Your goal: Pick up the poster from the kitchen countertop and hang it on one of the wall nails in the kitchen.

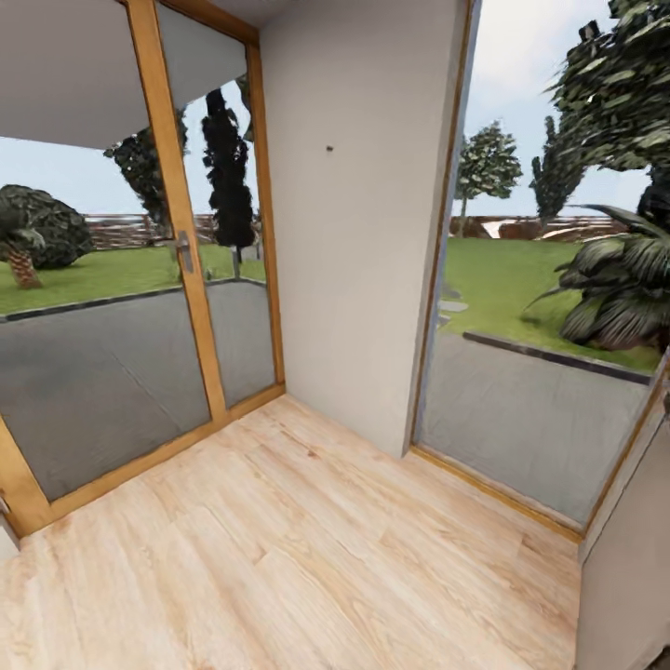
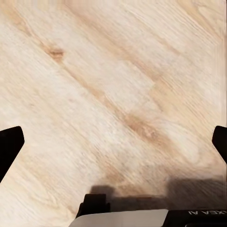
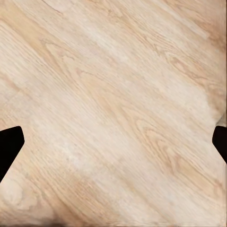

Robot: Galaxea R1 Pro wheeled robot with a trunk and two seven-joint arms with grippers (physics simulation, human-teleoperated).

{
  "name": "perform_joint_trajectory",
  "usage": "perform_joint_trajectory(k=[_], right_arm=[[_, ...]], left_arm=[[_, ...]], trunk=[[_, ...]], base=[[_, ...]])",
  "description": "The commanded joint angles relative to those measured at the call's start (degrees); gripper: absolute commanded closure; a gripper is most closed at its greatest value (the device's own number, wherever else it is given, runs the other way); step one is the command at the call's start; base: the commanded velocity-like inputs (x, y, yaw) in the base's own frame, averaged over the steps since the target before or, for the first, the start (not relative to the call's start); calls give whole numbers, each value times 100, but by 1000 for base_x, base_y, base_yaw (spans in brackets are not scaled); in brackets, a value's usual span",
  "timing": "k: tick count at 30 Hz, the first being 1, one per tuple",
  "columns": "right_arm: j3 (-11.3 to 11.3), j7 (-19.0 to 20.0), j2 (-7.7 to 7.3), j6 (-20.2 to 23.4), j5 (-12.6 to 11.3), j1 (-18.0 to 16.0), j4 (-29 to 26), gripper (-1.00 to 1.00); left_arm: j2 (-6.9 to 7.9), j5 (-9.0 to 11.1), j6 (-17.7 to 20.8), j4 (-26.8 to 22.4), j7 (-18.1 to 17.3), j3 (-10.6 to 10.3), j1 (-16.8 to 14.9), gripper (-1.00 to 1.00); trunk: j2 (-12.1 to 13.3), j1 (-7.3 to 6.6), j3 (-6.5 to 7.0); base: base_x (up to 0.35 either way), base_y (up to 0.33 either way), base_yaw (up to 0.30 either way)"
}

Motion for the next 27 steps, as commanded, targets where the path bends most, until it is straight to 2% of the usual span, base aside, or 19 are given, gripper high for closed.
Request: perform_joint_trajectory(k=[1, 6, 12, 27], right_arm=[[-3, -7, 1, -21, -2, -4, 5, -100], [-4, -12, 1, -24, -2, -4, 5, -100], [-5, -9, 1, -22, -2, -4, 5, -100], [-13, -9, -6, -20, -2, -4, 5, -100]], left_arm=[[-2, -5, -22, -5, -1, 6, 3, -100], [-2, -11, -36, -3, 0, 1, 3, -100], [-2, -12, -58, 184, 0, -29, 3, -100], [-2, -13, -193, 270, 0, -32, 3, -100]], trunk=[[-3, -3, -5], [-3, -3, -5], [-3, -3, -5], [-3, -3, -5]], base=[[-269, 5, -147], [-304, 2, -108], [-313, -3, -244], [-44, -2, -297]])
